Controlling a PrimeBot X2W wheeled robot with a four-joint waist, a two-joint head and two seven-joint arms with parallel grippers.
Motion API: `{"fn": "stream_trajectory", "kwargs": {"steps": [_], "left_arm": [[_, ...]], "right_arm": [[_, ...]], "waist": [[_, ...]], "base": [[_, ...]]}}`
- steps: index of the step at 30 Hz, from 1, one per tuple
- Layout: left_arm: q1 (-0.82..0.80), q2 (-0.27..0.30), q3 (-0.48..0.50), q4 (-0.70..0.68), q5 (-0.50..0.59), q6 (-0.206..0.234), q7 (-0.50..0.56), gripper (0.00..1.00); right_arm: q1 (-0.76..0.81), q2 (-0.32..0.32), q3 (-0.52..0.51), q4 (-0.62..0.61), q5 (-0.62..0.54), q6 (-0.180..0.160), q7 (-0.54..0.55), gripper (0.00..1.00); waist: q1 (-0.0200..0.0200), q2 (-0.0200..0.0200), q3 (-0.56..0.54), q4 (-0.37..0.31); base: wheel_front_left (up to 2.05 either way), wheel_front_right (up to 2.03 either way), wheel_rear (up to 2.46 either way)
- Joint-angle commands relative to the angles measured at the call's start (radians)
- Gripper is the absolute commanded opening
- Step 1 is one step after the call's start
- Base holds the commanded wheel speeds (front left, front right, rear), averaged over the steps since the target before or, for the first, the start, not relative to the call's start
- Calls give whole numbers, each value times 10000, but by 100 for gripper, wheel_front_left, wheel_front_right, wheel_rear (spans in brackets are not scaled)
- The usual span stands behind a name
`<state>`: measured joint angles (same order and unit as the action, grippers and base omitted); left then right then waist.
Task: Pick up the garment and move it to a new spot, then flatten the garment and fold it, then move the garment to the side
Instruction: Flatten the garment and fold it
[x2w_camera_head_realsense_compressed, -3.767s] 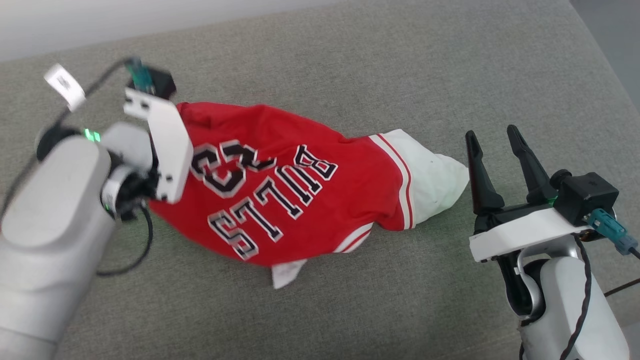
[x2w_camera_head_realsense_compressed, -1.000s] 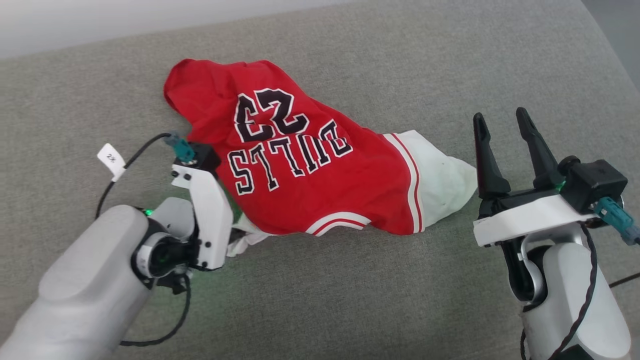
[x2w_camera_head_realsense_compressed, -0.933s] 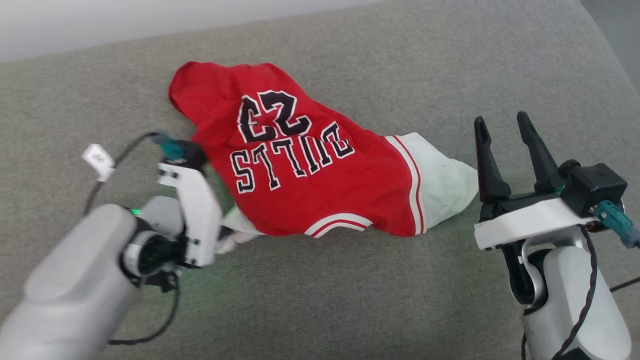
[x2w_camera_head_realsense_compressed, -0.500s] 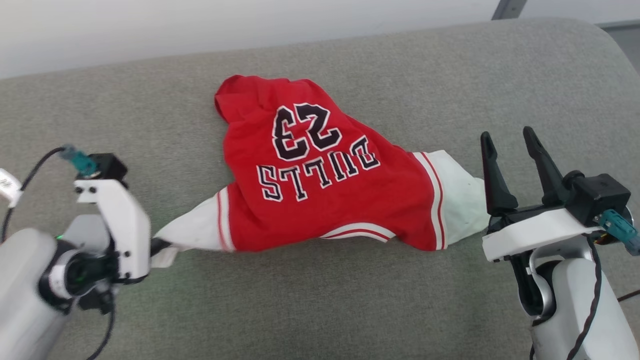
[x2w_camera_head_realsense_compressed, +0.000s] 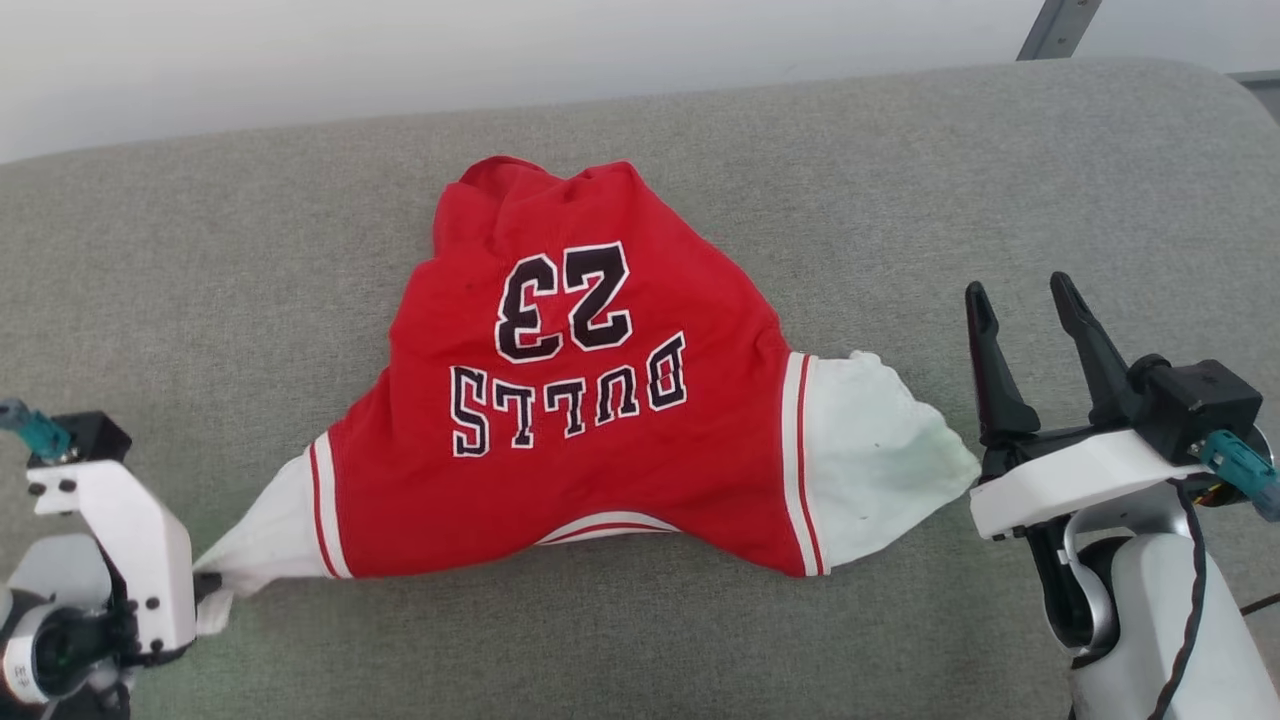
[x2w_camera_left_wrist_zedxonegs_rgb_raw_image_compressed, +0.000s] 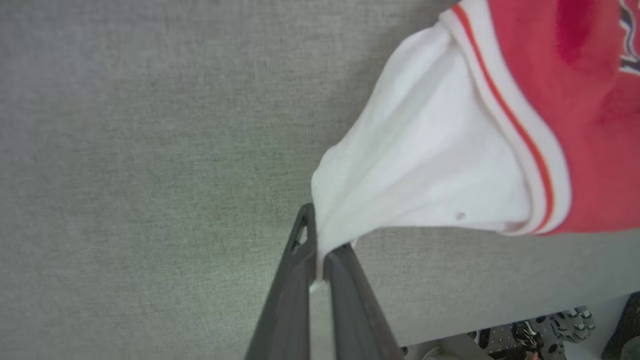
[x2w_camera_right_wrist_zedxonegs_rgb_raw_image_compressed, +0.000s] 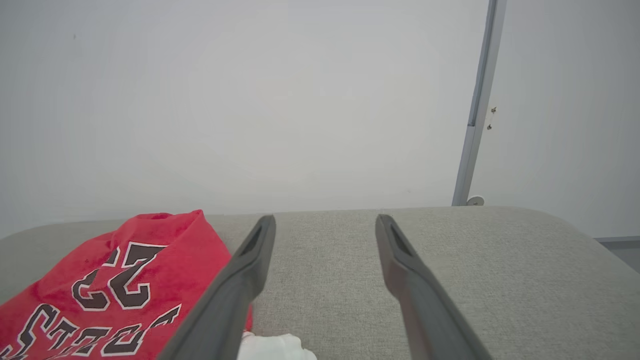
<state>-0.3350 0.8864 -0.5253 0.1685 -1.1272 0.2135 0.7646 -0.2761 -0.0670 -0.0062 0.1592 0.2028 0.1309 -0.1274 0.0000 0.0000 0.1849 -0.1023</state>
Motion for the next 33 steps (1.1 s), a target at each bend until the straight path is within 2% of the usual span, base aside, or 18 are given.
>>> {"fn": "stream_trajectory", "kwargs": {"steps": [1,3,4,5,7,16,20,25,33], "left_arm": [[171,6,12,35,-61,58,2,0],[213,9,8,79,-81,90,-5,0],[208,3,11,89,-57,96,-43,8],[199,-19,4,89,-39,100,-71,32],[20,0,-49,-90,56,126,21,100],[-1473,253,-173,-1804,691,547,915,100],[-2497,-135,-319,-2232,1126,508,1072,100],[-3716,-915,-694,-1673,1532,185,1157,100],[-4866,-1558,-1736,135,2562,-471,1467,100]], "right_arm": [[65,-29,-10,-59,8,-3,13,100],[58,-36,10,-93,21,-3,58,100],[46,-42,14,-105,21,-3,71,100],[29,-48,17,-111,21,-3,86,100],[-9,-73,27,-126,54,-3,106,100],[-293,-113,158,-246,62,-3,55,100],[-528,-71,359,-235,98,-3,-28,100],[-833,-6,690,-78,230,-3,-185,100],[-1215,115,1105,246,449,-3,-548,100]], "waist": [[0,0,17,13],[0,0,54,41],[0,0,73,50],[0,0,91,56],[0,0,122,80],[0,0,417,-97],[0,0,646,-332],[0,0,993,-760],[0,0,1634,-1565]], "base": [[0,0,0],[0,0,0],[0,0,0],[0,0,0],[0,0,0],[0,0,0],[0,0,0],[0,0,0],[0,0,0]]}}
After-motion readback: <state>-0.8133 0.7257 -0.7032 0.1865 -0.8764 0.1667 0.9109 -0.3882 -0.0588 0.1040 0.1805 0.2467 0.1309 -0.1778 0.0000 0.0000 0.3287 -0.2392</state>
